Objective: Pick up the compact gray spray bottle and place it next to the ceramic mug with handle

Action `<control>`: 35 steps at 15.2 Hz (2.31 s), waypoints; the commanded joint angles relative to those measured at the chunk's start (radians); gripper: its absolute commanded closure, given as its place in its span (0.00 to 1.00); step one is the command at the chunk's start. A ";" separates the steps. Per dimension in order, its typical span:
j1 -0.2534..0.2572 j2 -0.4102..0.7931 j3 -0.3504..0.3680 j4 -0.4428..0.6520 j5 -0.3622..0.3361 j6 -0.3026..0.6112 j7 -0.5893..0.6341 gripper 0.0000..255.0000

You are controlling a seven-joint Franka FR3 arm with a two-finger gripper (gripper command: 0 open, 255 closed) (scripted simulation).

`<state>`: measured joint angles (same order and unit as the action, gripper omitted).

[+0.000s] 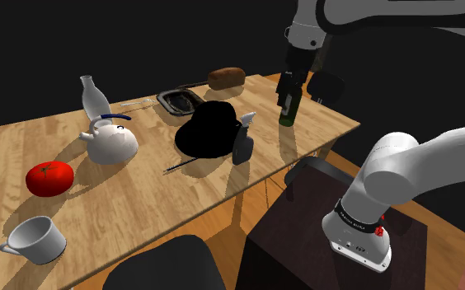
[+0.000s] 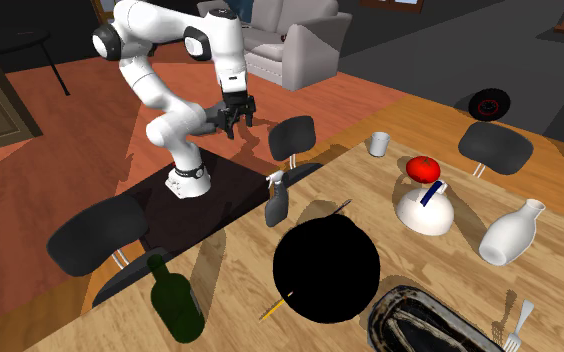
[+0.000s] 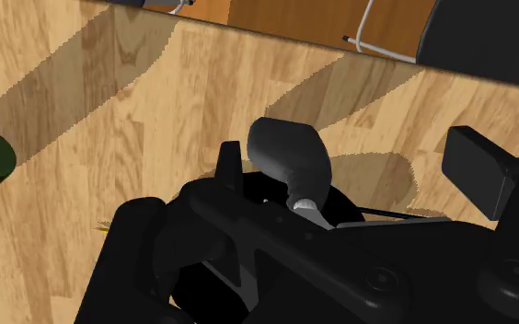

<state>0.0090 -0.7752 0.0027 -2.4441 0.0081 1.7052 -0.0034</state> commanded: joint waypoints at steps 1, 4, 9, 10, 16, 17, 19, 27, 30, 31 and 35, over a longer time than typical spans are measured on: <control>0.000 0.000 0.000 0.000 0.000 0.000 0.000 0.00; 0.044 -0.028 -0.116 -0.113 -0.017 0.144 -0.233 0.00; 0.140 0.026 -0.342 -0.220 -0.025 0.376 -0.645 0.00; 0.168 0.051 -0.393 -0.228 -0.019 0.418 -0.732 0.00; 0.445 0.266 -0.741 -0.185 0.116 0.611 -1.313 0.00; 0.513 0.309 -0.810 -0.164 0.160 0.626 -1.420 0.00; 0.673 0.400 -0.961 -0.112 0.270 0.638 -1.647 0.00; 0.967 0.589 -1.203 -0.066 0.537 0.669 -1.958 0.00; 1.007 0.623 -1.231 -0.066 0.589 0.675 -1.993 0.00; 1.006 0.623 -1.231 -0.066 0.589 0.675 -1.993 0.00; 1.006 0.623 -1.231 -0.066 0.589 0.675 -1.993 0.00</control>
<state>1.0150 -0.1527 -1.2279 -2.5101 0.5963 2.3803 -1.9961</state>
